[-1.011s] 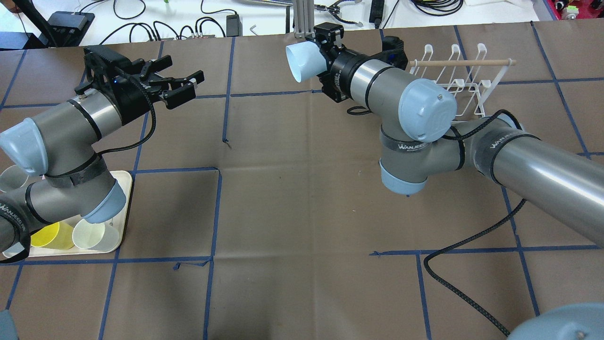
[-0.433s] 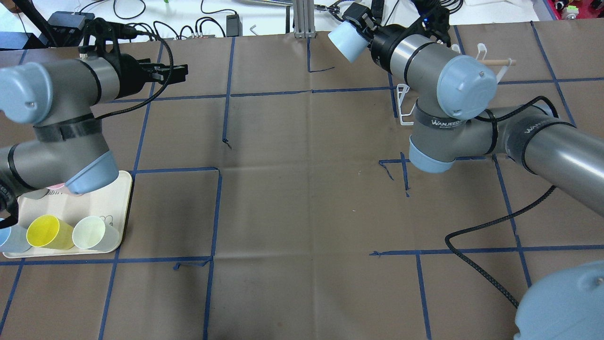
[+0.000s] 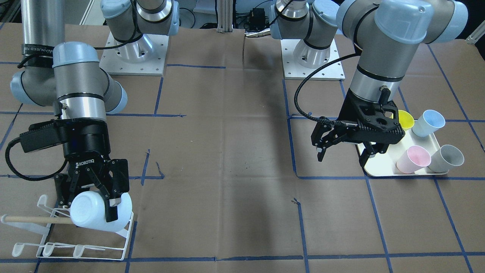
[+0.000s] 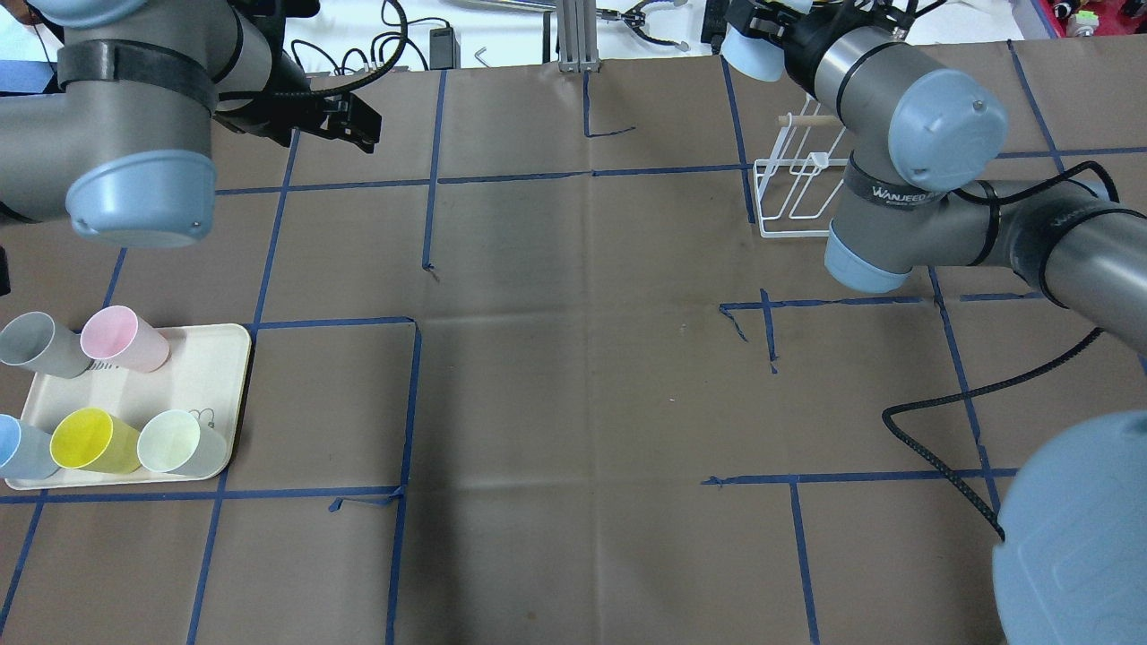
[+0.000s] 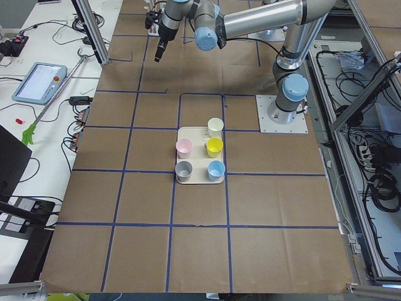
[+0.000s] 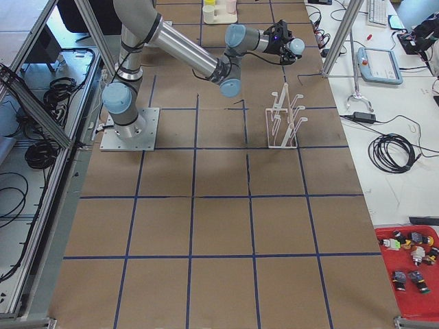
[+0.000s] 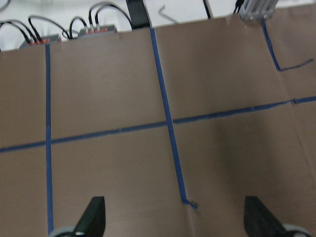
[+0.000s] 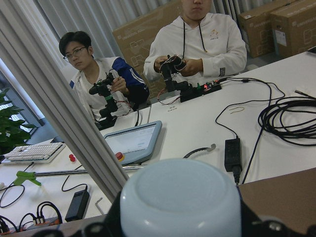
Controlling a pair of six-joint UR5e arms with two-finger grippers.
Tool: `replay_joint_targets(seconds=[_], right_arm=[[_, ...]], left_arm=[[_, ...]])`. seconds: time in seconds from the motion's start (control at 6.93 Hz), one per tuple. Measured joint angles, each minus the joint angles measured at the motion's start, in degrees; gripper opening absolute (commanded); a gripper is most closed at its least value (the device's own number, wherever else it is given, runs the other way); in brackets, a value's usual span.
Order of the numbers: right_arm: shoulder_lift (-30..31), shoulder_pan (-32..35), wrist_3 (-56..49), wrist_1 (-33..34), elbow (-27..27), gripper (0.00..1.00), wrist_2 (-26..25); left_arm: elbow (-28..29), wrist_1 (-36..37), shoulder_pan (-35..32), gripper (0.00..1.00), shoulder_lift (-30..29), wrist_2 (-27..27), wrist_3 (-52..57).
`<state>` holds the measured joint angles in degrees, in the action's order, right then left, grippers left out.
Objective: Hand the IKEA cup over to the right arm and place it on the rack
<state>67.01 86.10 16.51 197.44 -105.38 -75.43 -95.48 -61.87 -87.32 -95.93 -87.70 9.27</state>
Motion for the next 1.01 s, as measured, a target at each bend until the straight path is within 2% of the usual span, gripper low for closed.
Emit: replay_joint_targets(seconds=[0.29, 0.43, 1.01], right_arm=[[-3.26, -2.38, -6.35, 0.20, 2.64, 0.13, -0.73], [-4.81, -4.09, -9.77, 0.19, 3.46, 0.13, -0.63], [-8.44, -6.30, -14.85, 0.37, 4.40, 0.14, -0.82]], left_arm=[[2.21, -15.61, -0.40, 0.99, 4.58, -0.16, -4.31], [2.44, -18.92, -0.50, 0.99, 6.19, -0.14, -5.25], [-0.13, -22.30, 0.36, 0.99, 9.57, -0.74, -5.14]])
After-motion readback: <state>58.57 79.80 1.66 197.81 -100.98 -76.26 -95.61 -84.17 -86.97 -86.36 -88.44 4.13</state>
